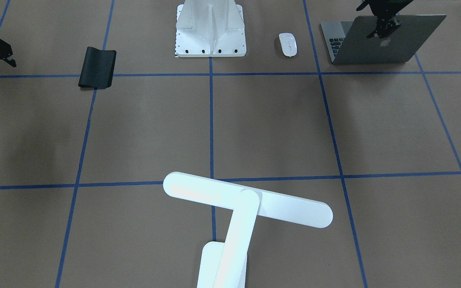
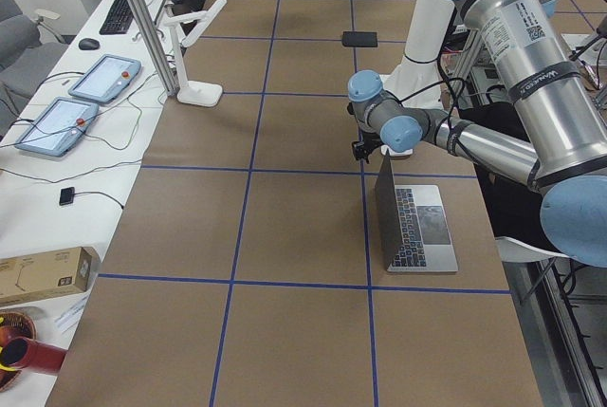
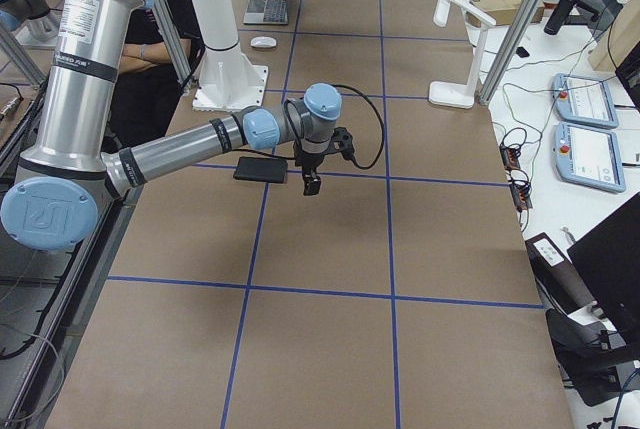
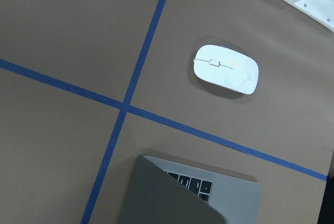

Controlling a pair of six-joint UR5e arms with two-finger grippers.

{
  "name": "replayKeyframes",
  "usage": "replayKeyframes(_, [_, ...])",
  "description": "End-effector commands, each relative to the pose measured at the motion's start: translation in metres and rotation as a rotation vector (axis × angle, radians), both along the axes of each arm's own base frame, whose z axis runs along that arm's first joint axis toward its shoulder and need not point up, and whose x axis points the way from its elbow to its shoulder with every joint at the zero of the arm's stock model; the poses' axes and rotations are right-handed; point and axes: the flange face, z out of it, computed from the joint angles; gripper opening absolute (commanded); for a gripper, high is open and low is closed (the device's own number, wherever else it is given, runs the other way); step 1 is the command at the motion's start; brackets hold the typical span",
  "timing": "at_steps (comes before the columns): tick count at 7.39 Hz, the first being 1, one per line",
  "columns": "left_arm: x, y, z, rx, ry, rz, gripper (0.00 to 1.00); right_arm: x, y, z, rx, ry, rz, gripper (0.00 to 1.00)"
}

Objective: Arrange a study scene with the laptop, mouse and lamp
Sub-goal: 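Move the left gripper over the silver laptop near the robot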

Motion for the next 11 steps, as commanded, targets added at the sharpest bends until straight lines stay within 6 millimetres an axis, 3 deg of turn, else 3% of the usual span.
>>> replayKeyframes(1, [-0.004,0.002,0.008,0.032,-0.015,0.013,0.98,-0.001,-0.004,-0.003,0.017,0.009,0.004,0.99])
replayKeyframes(4, [-0.012,0.006,0.021,0.092,-0.030,0.059,0.89,-0.001,-0.004,-0.003,0.008,0.007,0.009,0.99])
replayKeyframes(6, [-0.013,0.005,0.022,0.134,-0.026,0.080,0.77,-0.002,-0.006,0.003,-0.008,0.015,0.014,0.99])
replayKeyframes(9, [-0.017,0.007,0.026,0.180,-0.022,0.118,0.69,-0.005,-0.012,0.002,-0.002,0.012,0.016,0.99])
replayKeyframes(11, [-0.018,0.006,0.024,0.188,-0.015,0.113,0.55,-0.005,-0.013,0.004,-0.004,0.015,0.016,0.99])
